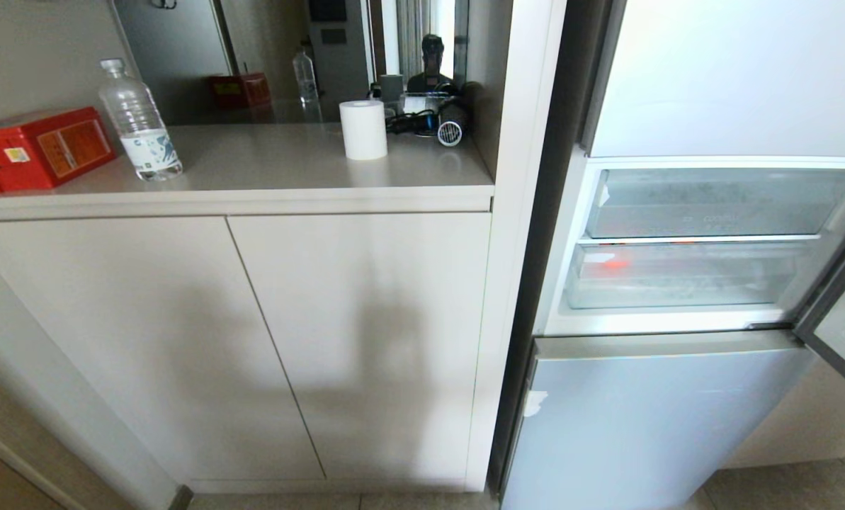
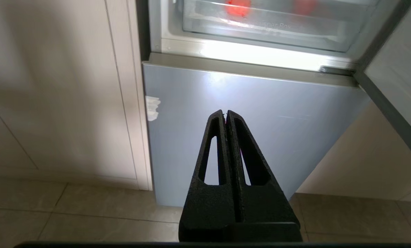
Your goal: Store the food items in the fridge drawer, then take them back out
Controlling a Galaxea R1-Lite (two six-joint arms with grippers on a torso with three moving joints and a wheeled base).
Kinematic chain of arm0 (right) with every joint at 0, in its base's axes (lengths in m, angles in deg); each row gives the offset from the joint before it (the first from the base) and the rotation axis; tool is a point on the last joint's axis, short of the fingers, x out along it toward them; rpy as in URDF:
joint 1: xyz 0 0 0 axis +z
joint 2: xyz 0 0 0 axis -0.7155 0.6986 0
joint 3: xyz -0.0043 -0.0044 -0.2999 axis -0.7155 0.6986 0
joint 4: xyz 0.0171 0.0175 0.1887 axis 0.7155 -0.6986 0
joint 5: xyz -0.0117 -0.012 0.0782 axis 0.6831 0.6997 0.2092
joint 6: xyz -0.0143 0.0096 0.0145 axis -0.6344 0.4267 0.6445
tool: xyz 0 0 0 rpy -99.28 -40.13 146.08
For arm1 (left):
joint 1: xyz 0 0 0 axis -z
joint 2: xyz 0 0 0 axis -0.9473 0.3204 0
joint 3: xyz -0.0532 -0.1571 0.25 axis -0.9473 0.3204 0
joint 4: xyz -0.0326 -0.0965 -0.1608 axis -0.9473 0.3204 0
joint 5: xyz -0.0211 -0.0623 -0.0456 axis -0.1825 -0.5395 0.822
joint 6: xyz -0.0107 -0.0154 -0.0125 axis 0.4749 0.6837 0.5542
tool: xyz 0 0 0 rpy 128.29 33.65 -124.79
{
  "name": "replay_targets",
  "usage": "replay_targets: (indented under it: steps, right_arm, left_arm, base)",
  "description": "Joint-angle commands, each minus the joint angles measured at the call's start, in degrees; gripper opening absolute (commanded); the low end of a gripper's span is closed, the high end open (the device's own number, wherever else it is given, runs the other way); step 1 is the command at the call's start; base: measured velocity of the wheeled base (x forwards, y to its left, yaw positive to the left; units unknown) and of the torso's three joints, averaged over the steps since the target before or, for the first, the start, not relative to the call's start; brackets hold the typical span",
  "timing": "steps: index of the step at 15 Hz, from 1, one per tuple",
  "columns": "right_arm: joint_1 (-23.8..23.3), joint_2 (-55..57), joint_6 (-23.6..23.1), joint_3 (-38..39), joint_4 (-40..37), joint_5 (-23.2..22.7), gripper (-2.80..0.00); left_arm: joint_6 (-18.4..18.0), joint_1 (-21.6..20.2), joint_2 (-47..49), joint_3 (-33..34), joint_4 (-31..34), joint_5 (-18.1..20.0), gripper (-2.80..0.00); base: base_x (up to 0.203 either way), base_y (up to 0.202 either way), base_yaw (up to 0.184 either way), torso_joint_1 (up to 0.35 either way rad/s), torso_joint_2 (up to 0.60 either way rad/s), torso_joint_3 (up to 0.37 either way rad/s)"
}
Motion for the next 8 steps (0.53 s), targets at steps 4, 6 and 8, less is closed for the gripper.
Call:
replay_targets:
  steps: [4,6,8]
  right_arm:
    - [0.0,-0.2,0.5,0.1,-0.2,0.1,-2.80]
    - [0.0,-0.2,0.6,0.1,-0.1,0.1,-2.80]
    - [0.0,-0.2,1.3,0.1,-0.1,0.2,-2.80]
  left_arm:
    - [0.0,0.0,0.0,0.0,0.0,0.0,-2.80]
    - [0.0,0.0,0.0,0.0,0.0,0.0,-2.80]
    - [0.0,0.0,0.0,0.0,0.0,0.0,-2.80]
  base:
    - [-0.003,0.004,-0.140,0.005,0.00,0.004]
    - [0.000,0.009,-0.175,0.004,0.00,0.001]
    - [0.001,0.009,-0.174,0.003,0.00,0.003]
